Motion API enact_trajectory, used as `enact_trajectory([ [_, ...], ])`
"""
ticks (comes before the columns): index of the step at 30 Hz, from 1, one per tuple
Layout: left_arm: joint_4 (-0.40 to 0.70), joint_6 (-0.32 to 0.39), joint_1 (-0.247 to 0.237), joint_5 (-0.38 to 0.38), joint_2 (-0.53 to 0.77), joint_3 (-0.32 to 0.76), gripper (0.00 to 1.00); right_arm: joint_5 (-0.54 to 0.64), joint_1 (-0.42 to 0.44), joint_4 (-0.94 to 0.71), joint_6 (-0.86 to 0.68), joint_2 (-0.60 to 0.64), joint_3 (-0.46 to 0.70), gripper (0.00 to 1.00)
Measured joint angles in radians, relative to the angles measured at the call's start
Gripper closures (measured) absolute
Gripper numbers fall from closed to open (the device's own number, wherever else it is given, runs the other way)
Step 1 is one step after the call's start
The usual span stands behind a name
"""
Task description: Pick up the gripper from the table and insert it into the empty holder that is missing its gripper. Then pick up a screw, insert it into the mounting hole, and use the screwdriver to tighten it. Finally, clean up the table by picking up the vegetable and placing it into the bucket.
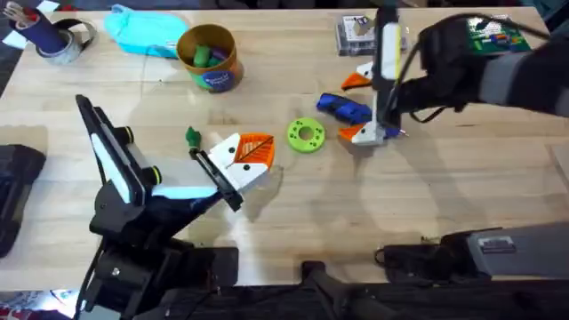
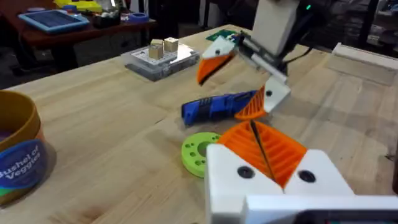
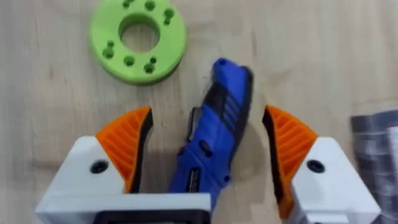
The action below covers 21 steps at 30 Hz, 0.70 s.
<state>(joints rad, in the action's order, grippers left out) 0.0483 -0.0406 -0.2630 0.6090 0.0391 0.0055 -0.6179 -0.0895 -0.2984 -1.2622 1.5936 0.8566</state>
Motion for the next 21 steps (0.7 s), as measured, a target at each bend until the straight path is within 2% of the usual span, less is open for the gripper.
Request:
enact_trajectory([
  [5, 0.000, 0.000, 0.000, 0.000, 0.000, 0.000, 0.984, -0.016, 0.000, -0.037, 0.143, -0.202, 0.001, 0.004],
  [11, 0.000, 0.000, 0.000, 0.000, 0.000, 0.000, 0.984, -0.031, 0.000, -0.153, 0.516, -0.400, 0.004, 0.005],
  [16, 0.000, 0.000, 0.000, 0.000, 0.000, 0.000, 0.984, -0.034, 0.000, -0.288, 0.820, -0.434, 0.005, 0.005],
  [21, 0.000, 0.000, 0.000, 0.000, 0.000, 0.000, 0.984, -0.072, 0.000, -0.305, 1.022, -0.422, 0.005, 0.005],
])
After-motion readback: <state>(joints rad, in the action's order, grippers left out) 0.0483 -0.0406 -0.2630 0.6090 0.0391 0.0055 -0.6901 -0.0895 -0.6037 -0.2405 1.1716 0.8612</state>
